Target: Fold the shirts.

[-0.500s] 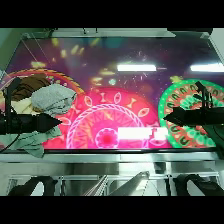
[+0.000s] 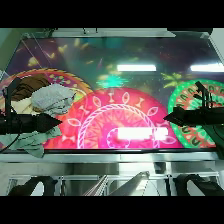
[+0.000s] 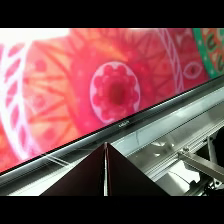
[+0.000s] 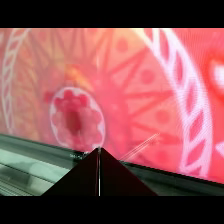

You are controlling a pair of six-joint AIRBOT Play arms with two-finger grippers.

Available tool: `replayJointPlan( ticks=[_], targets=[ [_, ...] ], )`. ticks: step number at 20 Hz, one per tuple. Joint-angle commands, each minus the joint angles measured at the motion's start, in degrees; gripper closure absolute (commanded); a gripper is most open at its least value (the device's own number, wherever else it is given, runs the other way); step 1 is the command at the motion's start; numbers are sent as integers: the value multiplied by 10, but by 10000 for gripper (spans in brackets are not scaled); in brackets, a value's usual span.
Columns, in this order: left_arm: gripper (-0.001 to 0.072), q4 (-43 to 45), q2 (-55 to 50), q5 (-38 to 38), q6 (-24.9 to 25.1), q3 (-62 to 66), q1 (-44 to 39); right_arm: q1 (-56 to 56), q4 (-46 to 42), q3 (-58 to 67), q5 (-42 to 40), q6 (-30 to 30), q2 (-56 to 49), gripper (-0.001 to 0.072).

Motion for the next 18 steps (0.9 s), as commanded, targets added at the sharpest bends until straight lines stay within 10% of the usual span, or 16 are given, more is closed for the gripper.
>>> replayJointPlan(
  ticks=[1,13,15,16,17,18],
  targets=[
    [692,0,0,0,0,0,0,1,0,0,0,0,0,695],
    [692,-4,-8,173,2,7,-2,1,5,0,-38,0,-7,693],
    [687,37,-37,203,65,34,-2,1,4,0,-55,0,-17,685],
    [429,76,-59,223,72,51,1,1,7,0,-58,0,-21,596],
    [42,112,-92,243,52,72,7,1,9,0,-59,0,-26,341],
    [-9,141,-130,253,17,94,21,1,12,0,-58,0,-32,120]
  ],
)
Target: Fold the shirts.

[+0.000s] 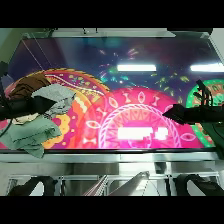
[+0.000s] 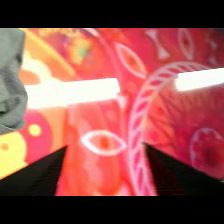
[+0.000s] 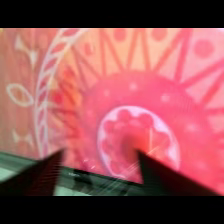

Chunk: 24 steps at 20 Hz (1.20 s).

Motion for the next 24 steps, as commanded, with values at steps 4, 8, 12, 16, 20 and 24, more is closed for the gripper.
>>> replayJointPlan(
  ticks=[4,8,12,16,20,24],
  targets=[
    [-7,113,-195,-13,-66,99,70,1,12,0,-11,0,-18,94],
    [-7,113,-275,-2,-66,100,66,1,13,0,-11,0,-18,94],
    [-7,114,-322,45,-66,100,21,1,15,0,-11,0,-18,94],
    [-5,114,-363,99,-75,100,-34,1,34,0,-11,0,-18,94],
    [151,164,-406,129,-106,113,-87,1,45,0,-11,0,-18,94],
    [709,223,-444,92,-143,182,-124,1,47,0,-4,0,-18,94]
  ],
)
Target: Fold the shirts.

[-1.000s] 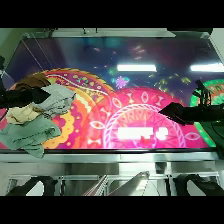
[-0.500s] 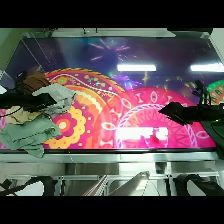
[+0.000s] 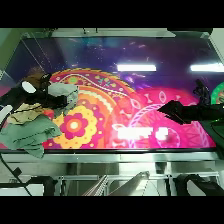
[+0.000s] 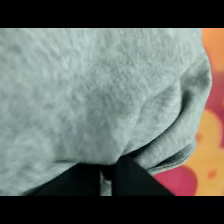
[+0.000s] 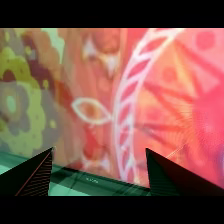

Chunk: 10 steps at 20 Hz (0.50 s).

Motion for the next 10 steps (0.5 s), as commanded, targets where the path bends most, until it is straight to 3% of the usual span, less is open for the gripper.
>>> replayJointPlan(
  ticks=[1,4,7,8,10],
  targets=[
    [710,51,-35,-37,-25,62,-35,1,5,0,8,-1,0,94],
    [699,42,-32,-96,-25,137,-64,1,5,0,14,-2,0,95],
    [691,-38,11,-148,-22,221,-111,0,5,0,11,-9,0,116],
    [691,-78,31,-159,-17,244,-126,0,4,1,11,-14,0,230],
    [690,-137,69,-187,-13,286,-158,-1,4,4,9,-38,0,617]
  ],
)
